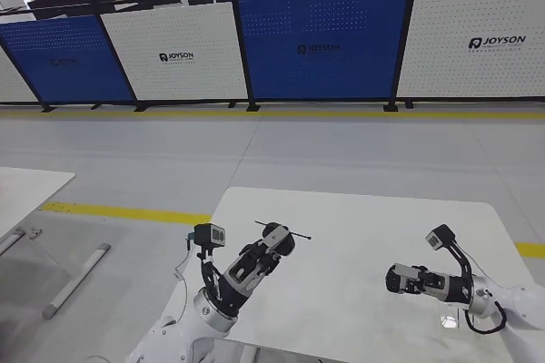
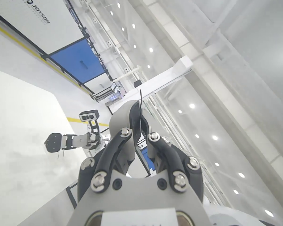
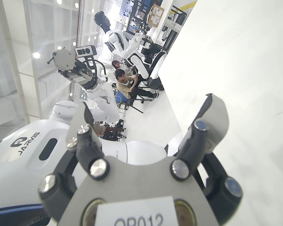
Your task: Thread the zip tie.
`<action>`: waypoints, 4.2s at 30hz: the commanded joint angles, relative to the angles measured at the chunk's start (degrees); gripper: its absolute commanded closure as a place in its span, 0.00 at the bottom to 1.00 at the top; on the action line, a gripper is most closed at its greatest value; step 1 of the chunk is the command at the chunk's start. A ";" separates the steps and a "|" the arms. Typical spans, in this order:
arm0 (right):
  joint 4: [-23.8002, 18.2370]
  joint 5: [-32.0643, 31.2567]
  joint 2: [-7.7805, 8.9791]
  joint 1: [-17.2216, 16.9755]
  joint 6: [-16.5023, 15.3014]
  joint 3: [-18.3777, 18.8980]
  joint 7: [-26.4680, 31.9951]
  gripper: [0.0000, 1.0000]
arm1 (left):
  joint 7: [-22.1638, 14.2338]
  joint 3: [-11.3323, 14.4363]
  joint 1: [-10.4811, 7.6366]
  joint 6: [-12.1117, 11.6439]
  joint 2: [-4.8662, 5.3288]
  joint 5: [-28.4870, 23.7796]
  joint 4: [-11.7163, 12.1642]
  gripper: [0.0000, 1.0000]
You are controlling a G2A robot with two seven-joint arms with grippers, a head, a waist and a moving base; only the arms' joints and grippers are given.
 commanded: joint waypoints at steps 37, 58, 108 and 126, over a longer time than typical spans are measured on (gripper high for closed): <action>0.00 0.00 0.00 0.00 0.00 0.00 0.00 0.00 | 5.79 11.59 -7.21 7.88 -1.15 17.33 21.89 1.00; 0.00 0.00 0.00 0.00 0.00 0.00 0.00 0.00 | 10.44 5.82 -2.65 -0.44 -1.19 17.46 4.04 1.00; 0.00 0.00 0.00 0.00 0.00 0.00 0.00 0.00 | 15.48 5.54 -2.80 -0.29 -1.91 26.04 7.32 1.00; 0.00 0.00 0.00 0.00 0.00 0.00 0.00 0.00 | 9.80 12.68 -9.51 7.69 -2.70 33.35 20.62 1.00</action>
